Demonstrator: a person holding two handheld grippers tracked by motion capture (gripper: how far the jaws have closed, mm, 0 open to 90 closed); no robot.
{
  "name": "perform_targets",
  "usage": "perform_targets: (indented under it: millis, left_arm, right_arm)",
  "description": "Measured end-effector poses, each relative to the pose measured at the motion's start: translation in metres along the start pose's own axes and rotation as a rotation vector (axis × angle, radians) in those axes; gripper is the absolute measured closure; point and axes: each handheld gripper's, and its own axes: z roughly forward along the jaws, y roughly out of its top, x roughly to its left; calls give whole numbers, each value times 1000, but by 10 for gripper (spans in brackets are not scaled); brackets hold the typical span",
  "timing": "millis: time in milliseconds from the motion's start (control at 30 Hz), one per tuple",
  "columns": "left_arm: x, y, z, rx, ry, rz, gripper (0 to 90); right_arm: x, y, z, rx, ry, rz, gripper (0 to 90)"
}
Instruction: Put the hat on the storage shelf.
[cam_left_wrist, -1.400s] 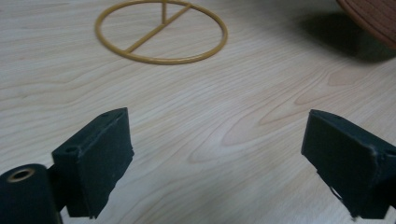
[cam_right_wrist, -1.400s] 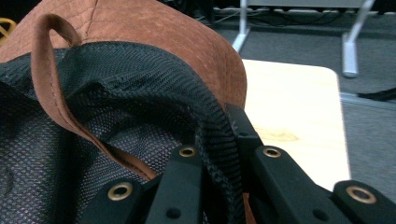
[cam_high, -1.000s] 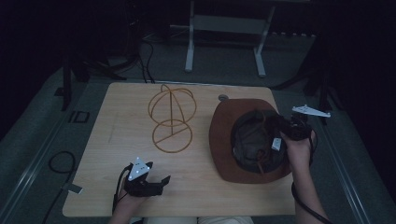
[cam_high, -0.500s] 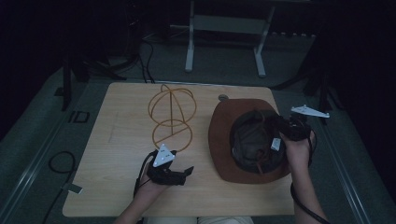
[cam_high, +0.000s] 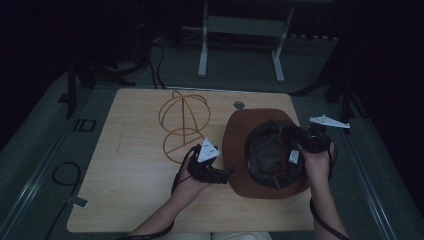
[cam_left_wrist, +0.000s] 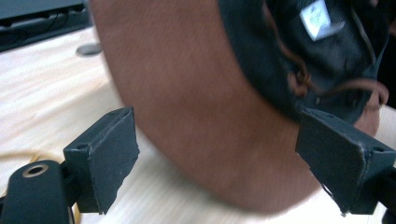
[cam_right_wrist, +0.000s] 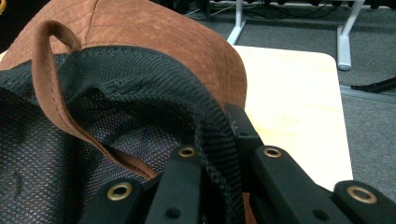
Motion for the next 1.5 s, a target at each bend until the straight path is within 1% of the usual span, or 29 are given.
perform_targets:
  millis: [33, 67, 133, 167, 200, 267, 300, 333, 367, 400, 433, 500, 567, 667, 733, 767, 800, 867, 900, 933, 1000, 1033, 1133, 1200, 1267, 1333, 1400, 1467, 1500]
  left_arm:
    - [-1, 4, 4, 4, 1, 1, 132]
    - [-3, 8, 8, 8, 13, 2, 132]
    - [-5, 15, 16, 13, 24, -11, 132]
    - [-7, 19, 19, 18, 38, -9, 132]
    - [-8, 22, 22, 18, 40, -12, 132]
    - [-10, 27, 29, 36, 77, -6, 131]
    - [-10, 29, 33, 36, 74, -20, 129]
    - [-10, 30, 37, 42, 86, -30, 124]
    - [-10, 30, 37, 42, 86, -30, 124]
    - [-10, 32, 43, 51, 116, -24, 124]
    - [-10, 33, 46, 56, 133, -32, 122]
    - [-9, 33, 52, 61, 156, -50, 121]
    - [-11, 34, 58, 71, 180, -52, 121]
    - [-10, 34, 63, 83, 216, -61, 160]
    - [-7, 34, 63, 72, 237, -75, 260]
    - [-6, 34, 62, 71, 248, -69, 342]
    - [-5, 33, 62, 63, 261, -74, 414]
    - [-2, 33, 61, 61, 269, -79, 591]
    - [-1, 32, 61, 56, 274, -80, 660]
    - [-1, 32, 60, 50, 280, -74, 747]
    - [0, 33, 60, 42, 291, -67, 833]
    - [0, 33, 59, 43, 292, -64, 850]
    - [-1, 37, 57, 41, 294, -35, 862]
    - [-1, 39, 56, 35, 293, -35, 863]
    - [0, 43, 55, 29, 294, -27, 863]
    - [1, 47, 54, 21, 283, -33, 864]
    - [2, 51, 52, -1, 274, -45, 864]
    - [2, 53, 51, -15, 276, -48, 864]
    - [3, 54, 50, -19, 274, -52, 864]
  right_arm:
    - [0, 0, 0, -1, 3, 1, 852]
    - [0, 0, 0, 0, 3, 4, 851]
    - [1, -1, -1, -1, 5, 4, 852]
    - [1, -1, -1, -2, 7, 4, 852]
    - [1, -1, -1, -1, 8, 4, 851]
    - [2, -1, -1, 1, 11, 4, 851]
    - [3, -1, -1, 0, 13, 3, 851]
    - [4, -1, -2, 0, 17, 2, 851]
    - [4, -1, -2, 0, 17, 2, 851]
    - [5, -1, -3, -1, 22, -2, 851]
    - [8, -1, -5, -6, 35, -4, 851]
    - [11, -1, -8, -17, 52, -9, 851]
    - [15, -1, -11, -24, 61, -10, 852]
    - [21, -2, -16, -30, 91, -12, 852]
    - [26, -3, -18, -32, 98, -20, 852]
    - [28, -5, -20, -33, 100, -22, 851]
    - [29, -6, -21, -32, 103, -22, 851]
    - [32, -9, -22, -31, 105, -28, 851]
    - [33, -11, -23, -26, 105, -30, 850]
    - [34, -12, -23, -20, 105, -30, 849]
    - [38, -17, -22, -6, 100, -34, 848]
    - [38, -19, -22, -4, 101, -30, 848]
    - [39, -25, -22, -3, 89, -22, 846]
    - [39, -28, -25, -11, 89, -14, 837]
    - [40, -31, -28, -11, 88, -20, 814]
    - [40, -34, -32, -10, 98, -17, 789]
    - [42, -35, -37, -15, 101, -26, 735]
    - [42, -36, -44, -29, 111, -30, 646]
    - [41, -36, -48, -44, 116, -27, 582]
